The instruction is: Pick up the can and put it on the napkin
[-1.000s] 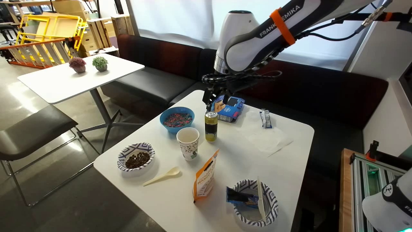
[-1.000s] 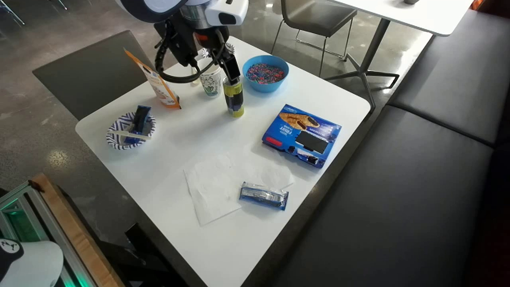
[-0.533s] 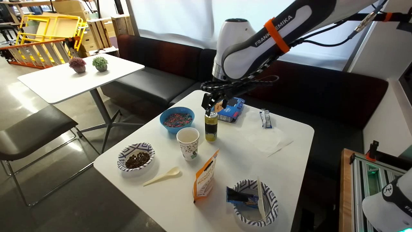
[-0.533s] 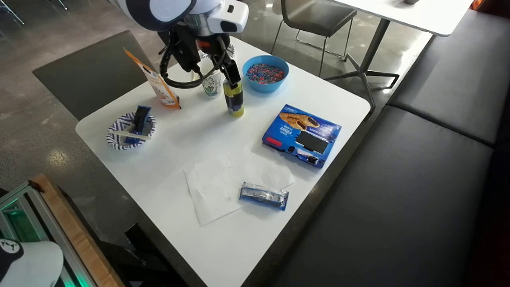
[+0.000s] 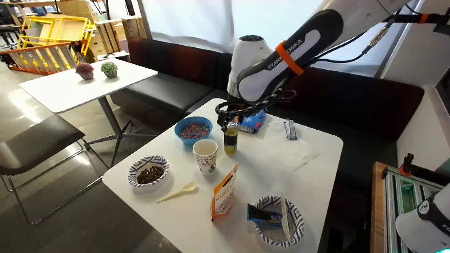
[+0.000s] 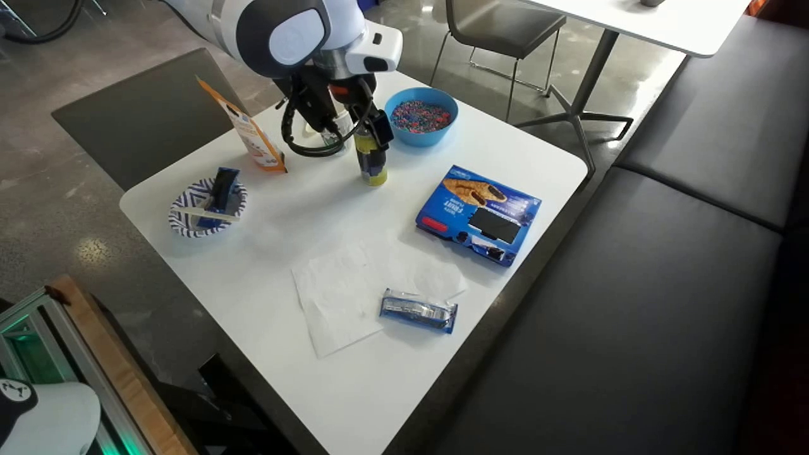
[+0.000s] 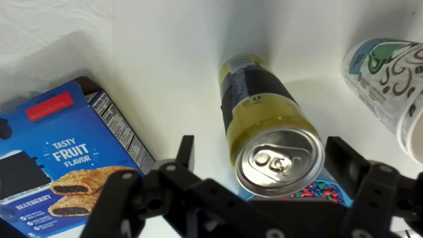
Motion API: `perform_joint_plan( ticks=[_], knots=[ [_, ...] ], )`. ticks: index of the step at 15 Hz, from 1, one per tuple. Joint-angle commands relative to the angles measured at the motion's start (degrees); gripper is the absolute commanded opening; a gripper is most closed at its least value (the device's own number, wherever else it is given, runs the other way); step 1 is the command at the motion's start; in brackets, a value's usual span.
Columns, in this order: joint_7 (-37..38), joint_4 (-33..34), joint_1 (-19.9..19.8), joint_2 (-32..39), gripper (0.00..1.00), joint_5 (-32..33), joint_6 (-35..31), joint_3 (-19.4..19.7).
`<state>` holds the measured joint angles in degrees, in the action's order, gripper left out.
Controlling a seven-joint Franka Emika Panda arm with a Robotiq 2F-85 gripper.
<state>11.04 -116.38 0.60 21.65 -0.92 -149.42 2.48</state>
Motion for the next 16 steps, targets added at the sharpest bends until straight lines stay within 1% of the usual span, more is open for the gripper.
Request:
perform_joint_plan(
  ticks=[1, 2, 3, 5, 6, 8, 11, 13, 15, 16],
  knots=[
    [1.48, 1.47, 1.62, 1.78, 0.96, 1.90, -0.22, 1.00],
    [1.61, 1.51, 1.97, 1.85, 0.82, 2.36, -0.18, 1.14],
    [1.75, 1.50, 2.29, 1.97, 0.77, 2.81, -0.45, 1.30],
    [1.58, 1.56, 2.82, 2.06, 0.62, 3.99, -0.65, 1.62],
    [1.72, 1.55, 3.10, 2.08, 0.52, 4.66, -0.55, 1.89],
    [1.68, 1.41, 3.34, 1.94, 0.38, 5.27, -0.33, 2.04],
    [2.33, -0.75, 4.19, -0.88, 0.38, 6.05, 1.27, 2.12],
    [1.36, -3.90, 4.24, -4.53, 0.38, 5.95, 2.46, 1.42],
    [-0.21, -8.39, 3.87, -9.12, 0.38, 4.66, 4.39, 0.11],
    [-0.88, -10.52, 3.84, -11.27, 0.38, 5.04, 4.76, -0.18]
  ],
)
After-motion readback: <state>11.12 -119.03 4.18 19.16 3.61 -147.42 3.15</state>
